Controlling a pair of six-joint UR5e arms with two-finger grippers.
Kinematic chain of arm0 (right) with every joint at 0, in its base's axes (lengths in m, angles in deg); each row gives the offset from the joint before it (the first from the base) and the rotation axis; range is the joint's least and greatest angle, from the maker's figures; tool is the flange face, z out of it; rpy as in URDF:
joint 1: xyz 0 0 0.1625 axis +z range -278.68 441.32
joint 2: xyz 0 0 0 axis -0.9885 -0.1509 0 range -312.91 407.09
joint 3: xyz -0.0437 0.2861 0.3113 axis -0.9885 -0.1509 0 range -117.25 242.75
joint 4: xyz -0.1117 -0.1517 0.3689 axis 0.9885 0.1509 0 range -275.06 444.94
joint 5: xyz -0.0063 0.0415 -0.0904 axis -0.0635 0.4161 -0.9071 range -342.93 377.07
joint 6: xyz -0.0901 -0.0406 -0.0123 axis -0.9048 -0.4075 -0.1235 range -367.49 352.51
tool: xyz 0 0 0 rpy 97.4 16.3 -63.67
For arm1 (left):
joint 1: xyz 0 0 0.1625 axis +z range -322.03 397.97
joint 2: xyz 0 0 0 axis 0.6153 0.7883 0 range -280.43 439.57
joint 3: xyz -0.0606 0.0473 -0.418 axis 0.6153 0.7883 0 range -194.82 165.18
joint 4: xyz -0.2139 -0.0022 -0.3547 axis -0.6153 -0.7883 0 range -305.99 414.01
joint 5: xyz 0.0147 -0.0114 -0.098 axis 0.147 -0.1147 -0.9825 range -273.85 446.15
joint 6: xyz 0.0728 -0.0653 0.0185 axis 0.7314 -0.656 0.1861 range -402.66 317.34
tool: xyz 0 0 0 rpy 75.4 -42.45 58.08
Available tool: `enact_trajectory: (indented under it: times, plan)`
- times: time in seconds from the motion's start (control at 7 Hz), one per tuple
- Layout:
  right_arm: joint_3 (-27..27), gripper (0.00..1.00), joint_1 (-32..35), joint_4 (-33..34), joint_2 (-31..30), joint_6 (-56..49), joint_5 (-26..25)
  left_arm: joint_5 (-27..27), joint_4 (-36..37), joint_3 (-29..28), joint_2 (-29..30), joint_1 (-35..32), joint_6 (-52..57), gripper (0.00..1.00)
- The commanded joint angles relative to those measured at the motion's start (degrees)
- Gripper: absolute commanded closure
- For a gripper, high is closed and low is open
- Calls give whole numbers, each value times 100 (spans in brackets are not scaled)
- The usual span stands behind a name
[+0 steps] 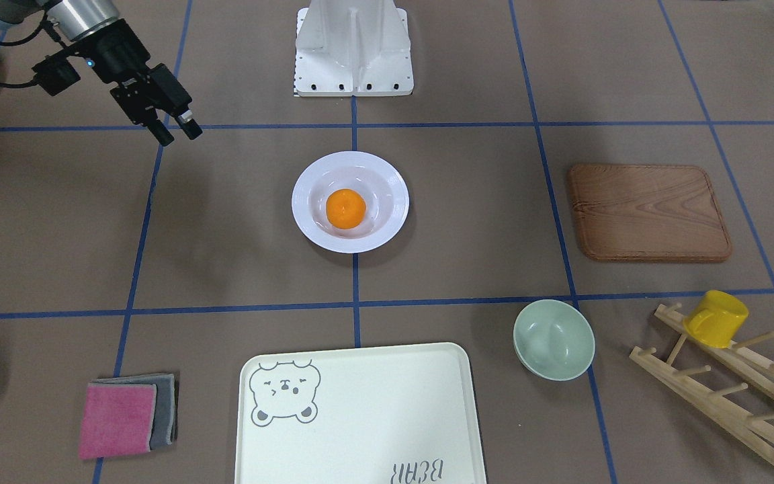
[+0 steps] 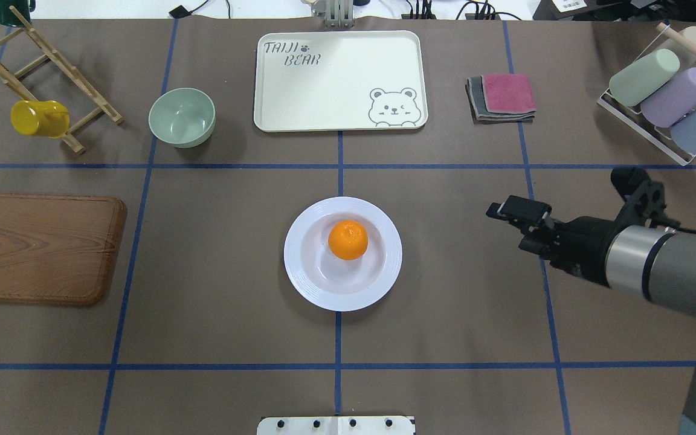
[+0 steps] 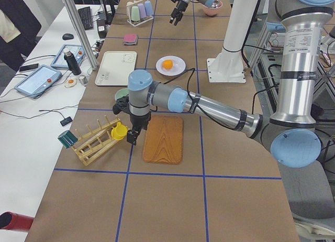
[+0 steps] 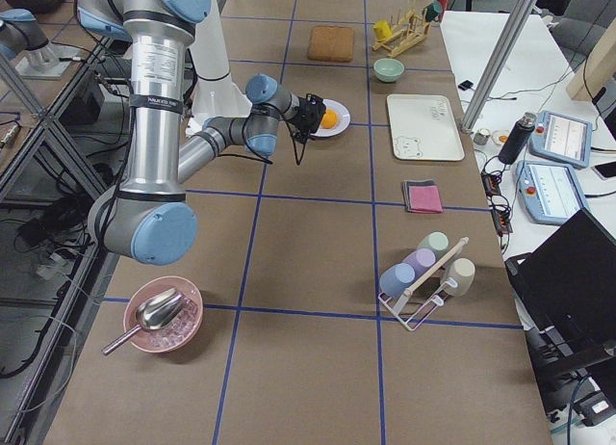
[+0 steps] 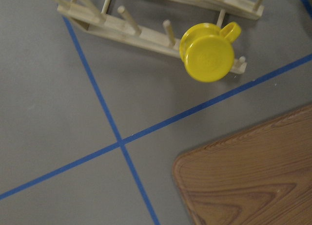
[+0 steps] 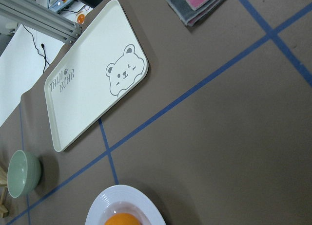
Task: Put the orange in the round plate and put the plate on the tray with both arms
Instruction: 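Withdraw the left arm while the right gripper moves toward the plate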
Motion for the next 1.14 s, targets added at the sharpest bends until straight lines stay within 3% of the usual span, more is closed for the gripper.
enact_trajectory:
  times: [0.0, 0.14, 0.29, 0.57, 0.71, 1.0]
  plan:
    - [-191, 3, -1796, -748, 77, 812, -2367, -49, -44, -64, -84, -139, -21, 1]
    - [-810, 6, -2248, -1389, 347, 1318, -3162, -58, -53, -21, -171, -139, -21, 1]
    - [-1391, 13, -2296, -1630, 845, 1384, -3257, -67, -53, -3, -215, -139, -21, 1]
    - [-1739, 15, -2297, -1615, 938, 1394, -3258, -67, -61, 6, -268, -139, -12, 1]
    - [-1879, 15, -2297, -1580, 1043, 1394, -3258, -119, -61, -3, -277, -131, -12, 1]
    - [-1941, 17, -2156, -643, 1517, 1472, -3231, -243, -61, -3, -356, -139, -12, 1]
